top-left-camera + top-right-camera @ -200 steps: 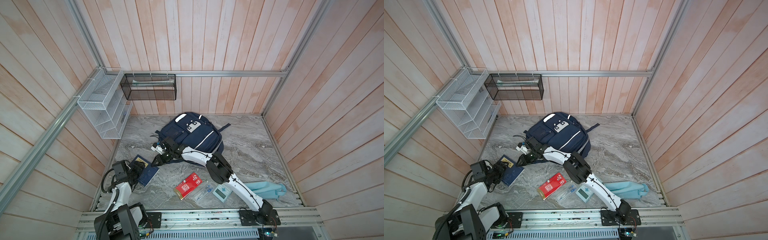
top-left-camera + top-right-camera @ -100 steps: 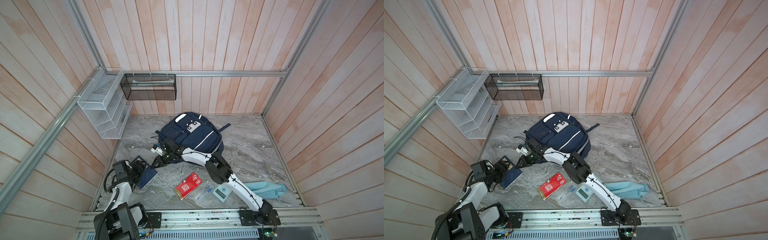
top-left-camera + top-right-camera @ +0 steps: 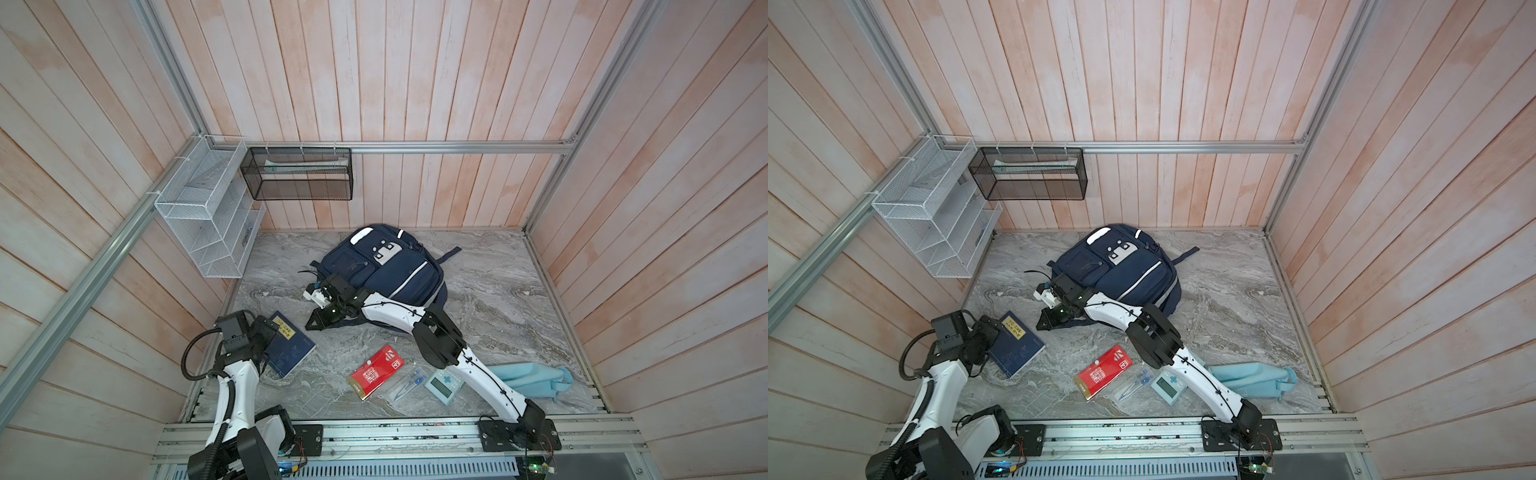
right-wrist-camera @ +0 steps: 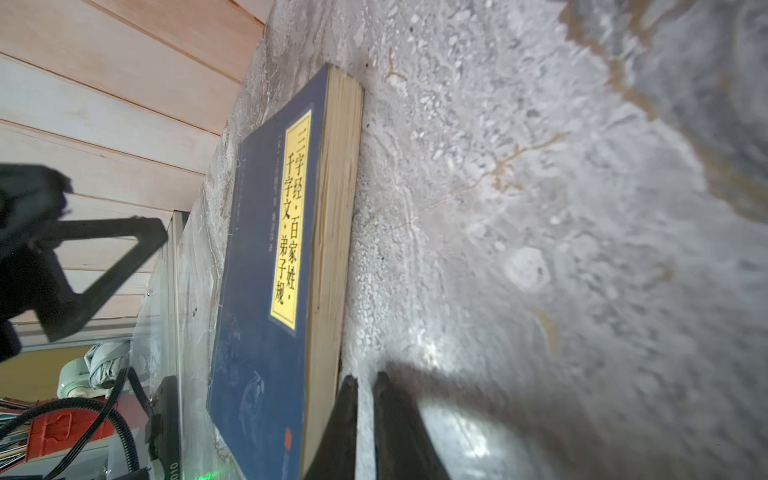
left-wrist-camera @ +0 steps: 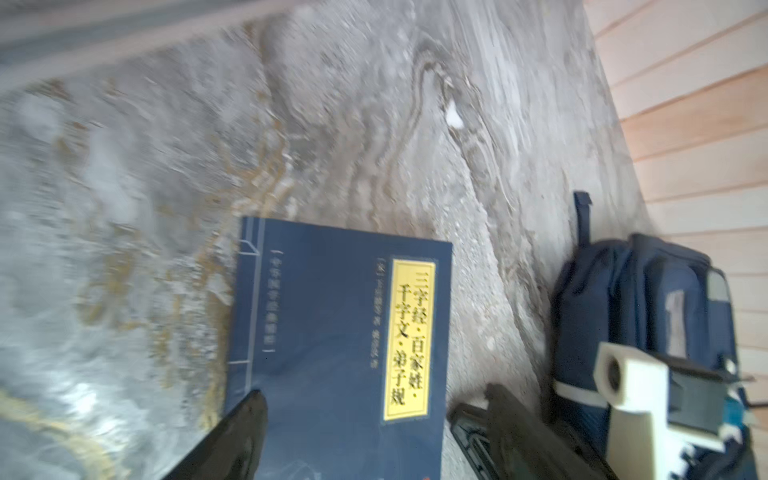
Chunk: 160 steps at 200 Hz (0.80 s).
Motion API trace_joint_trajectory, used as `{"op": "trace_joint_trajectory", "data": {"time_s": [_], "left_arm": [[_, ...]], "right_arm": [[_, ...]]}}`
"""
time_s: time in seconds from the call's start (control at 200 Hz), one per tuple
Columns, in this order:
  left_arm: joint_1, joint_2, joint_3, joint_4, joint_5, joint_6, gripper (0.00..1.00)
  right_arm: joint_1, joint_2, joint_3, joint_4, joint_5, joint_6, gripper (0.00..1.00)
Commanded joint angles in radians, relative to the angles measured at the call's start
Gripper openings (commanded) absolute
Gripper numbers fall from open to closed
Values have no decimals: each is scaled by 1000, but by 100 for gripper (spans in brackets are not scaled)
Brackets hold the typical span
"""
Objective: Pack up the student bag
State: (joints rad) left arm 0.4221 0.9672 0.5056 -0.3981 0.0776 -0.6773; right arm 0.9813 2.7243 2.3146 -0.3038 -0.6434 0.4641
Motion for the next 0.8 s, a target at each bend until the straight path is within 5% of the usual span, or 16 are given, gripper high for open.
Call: {"op": "trace_joint_trajectory", "data": {"time_s": [0.0, 0.51, 0.795], "left_arm": [[-4, -3, 23, -107, -181, -19, 85], [-3, 215, -90, 115, 74, -63, 84], [-11, 212, -164, 278, 271, -131, 82]], "right_arm": [[-13, -5, -34, -59, 47, -37, 14], [23, 55, 60, -91, -25, -30, 52], [34, 143, 118, -64, -148, 25, 51]]}}
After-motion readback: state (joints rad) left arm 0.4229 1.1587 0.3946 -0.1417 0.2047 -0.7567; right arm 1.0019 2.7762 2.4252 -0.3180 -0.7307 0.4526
